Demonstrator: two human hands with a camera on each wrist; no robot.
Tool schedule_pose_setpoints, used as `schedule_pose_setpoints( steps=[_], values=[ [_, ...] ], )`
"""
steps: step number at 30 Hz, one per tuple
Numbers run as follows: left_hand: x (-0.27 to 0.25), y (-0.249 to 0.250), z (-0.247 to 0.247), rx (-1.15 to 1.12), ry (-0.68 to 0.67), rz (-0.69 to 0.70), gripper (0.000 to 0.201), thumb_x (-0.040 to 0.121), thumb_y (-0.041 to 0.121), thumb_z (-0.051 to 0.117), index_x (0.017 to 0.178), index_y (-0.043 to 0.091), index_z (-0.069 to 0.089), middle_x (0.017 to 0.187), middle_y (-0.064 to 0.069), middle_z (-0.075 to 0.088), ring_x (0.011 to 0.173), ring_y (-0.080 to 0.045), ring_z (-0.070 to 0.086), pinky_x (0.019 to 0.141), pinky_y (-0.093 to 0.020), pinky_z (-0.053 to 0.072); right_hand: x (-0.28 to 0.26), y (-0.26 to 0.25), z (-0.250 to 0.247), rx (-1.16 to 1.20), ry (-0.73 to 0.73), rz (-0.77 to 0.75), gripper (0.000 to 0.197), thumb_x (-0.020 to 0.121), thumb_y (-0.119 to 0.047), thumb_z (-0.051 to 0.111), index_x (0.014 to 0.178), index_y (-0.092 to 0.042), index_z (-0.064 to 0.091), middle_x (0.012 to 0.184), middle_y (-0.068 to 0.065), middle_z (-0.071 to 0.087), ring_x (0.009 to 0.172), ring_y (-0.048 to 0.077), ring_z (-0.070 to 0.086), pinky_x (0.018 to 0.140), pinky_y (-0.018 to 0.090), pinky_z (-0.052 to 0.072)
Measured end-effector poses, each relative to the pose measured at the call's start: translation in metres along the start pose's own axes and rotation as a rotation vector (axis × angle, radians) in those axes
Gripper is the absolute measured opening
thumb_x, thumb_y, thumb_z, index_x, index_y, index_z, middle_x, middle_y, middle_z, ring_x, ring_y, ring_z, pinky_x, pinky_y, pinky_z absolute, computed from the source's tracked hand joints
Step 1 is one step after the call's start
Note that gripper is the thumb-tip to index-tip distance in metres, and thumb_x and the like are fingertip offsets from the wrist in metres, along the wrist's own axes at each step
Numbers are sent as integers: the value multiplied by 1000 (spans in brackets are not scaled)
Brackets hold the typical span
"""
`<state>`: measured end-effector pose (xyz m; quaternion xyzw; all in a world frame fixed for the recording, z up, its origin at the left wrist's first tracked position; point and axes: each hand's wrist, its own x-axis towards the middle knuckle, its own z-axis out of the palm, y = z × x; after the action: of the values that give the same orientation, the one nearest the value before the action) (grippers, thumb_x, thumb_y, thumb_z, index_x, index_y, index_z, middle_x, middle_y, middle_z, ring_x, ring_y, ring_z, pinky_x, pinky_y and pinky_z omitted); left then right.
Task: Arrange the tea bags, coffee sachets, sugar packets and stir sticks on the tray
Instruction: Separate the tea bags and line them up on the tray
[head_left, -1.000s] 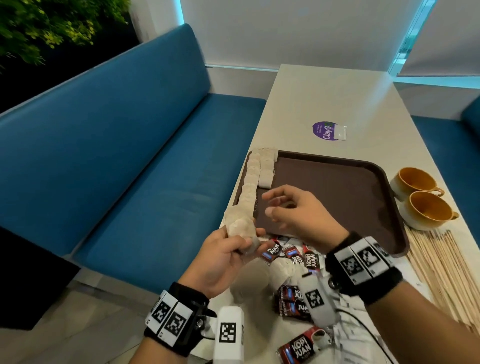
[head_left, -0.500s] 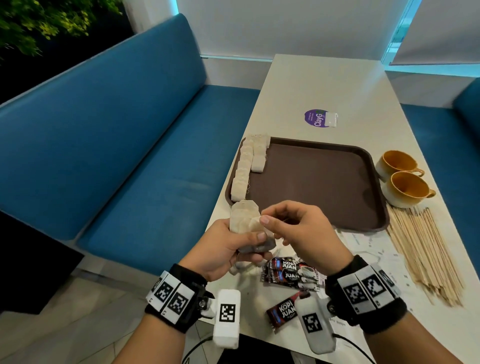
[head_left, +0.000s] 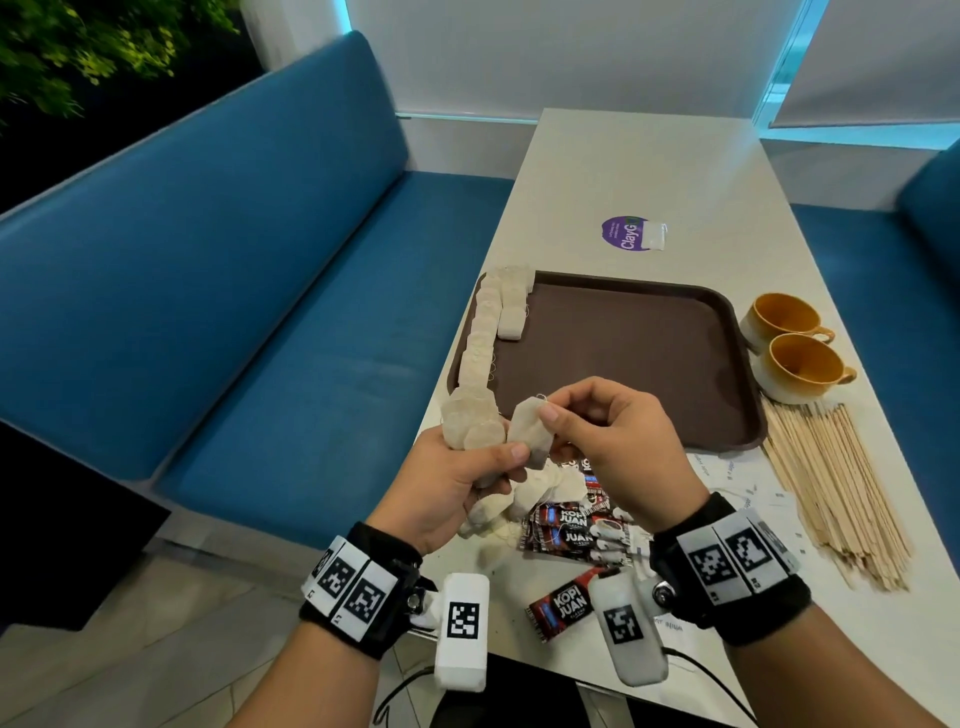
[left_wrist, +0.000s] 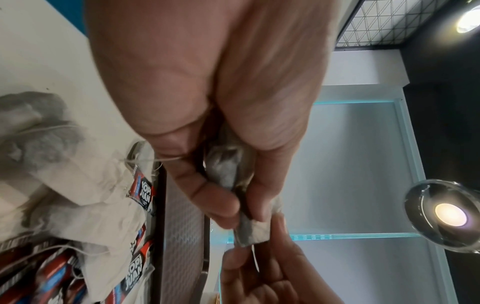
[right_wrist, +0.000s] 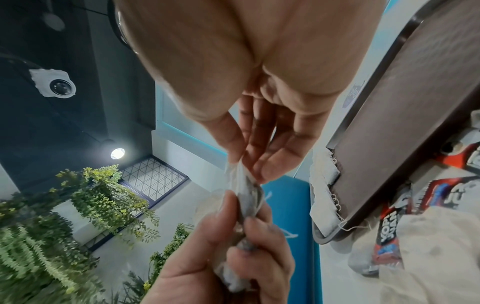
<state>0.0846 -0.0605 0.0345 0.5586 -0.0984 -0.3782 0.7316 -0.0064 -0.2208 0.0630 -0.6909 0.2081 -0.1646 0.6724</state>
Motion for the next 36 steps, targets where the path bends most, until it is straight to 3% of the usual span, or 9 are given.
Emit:
schedule_pose_setpoints(
  steps=[6,10,12,18,21,24,28,32,36],
  values=[
    [2,1,4,-80,33,-30,9,83,-1,72,92,1,71,84,-15,73,77,-20,71,66,-26,60,3,2,-1,39,52,-74,15,88,1,75,95,-11,70,88,20,73,79,32,71,69,46,64],
    [9,-2,3,-169,74,-42,38,78,4,76,110,-13,65,100,-26,71,89,-32,68,78,-39,61,7,5,-3,-62,-10,-78,19,85,9,73,87,-9,80,81,9,77,79,22,74,75,32,63],
    [12,-3,2,-181,79,-42,38,80,2,76,112,-14,64,101,-27,70,92,-33,68,81,-38,60,11,8,-2,-61,-30,-35,17,84,6,76,91,-9,81,82,9,78,77,19,75,72,27,61],
    [21,-1,-2,-222,139,-37,40,77,10,78,111,-8,68,109,-29,70,97,-29,67,79,-30,61,40,11,1,-88,-28,44,19,83,9,76,95,-6,80,87,13,78,76,15,72,73,24,62],
    [27,2,-7,-314,205,-63,25,87,6,72,107,-7,66,100,-22,69,92,-32,68,74,-30,62,74,14,-4,-117,32,97,23,80,5,81,93,-14,81,84,4,77,71,10,69,69,23,60],
    [32,4,-15,-347,227,-87,14,95,-4,57,106,-11,62,99,-23,63,86,-36,68,79,-34,63,116,23,-7,-180,87,120,27,75,3,84,90,-19,81,77,-4,75,62,5,62,65,21,51],
    [35,6,-21,-383,221,-103,24,93,-12,43,113,-16,57,99,-24,60,82,-36,72,84,-37,63,163,34,0,-284,62,143,30,74,9,80,91,-16,81,80,1,73,68,14,66,71,27,58],
    [37,7,-24,-390,227,-110,24,94,-14,42,112,-16,57,97,-24,60,80,-36,73,80,-36,64,192,43,15,-358,-19,162,32,78,15,74,92,-13,80,85,6,72,77,20,70,75,31,63],
    [36,5,-26,-396,230,-128,29,94,-13,43,121,-20,54,101,-25,60,91,-41,70,76,-33,63,214,53,25,-501,-43,177,32,79,13,73,91,-16,80,81,3,72,74,18,69,83,37,63]
  ],
)
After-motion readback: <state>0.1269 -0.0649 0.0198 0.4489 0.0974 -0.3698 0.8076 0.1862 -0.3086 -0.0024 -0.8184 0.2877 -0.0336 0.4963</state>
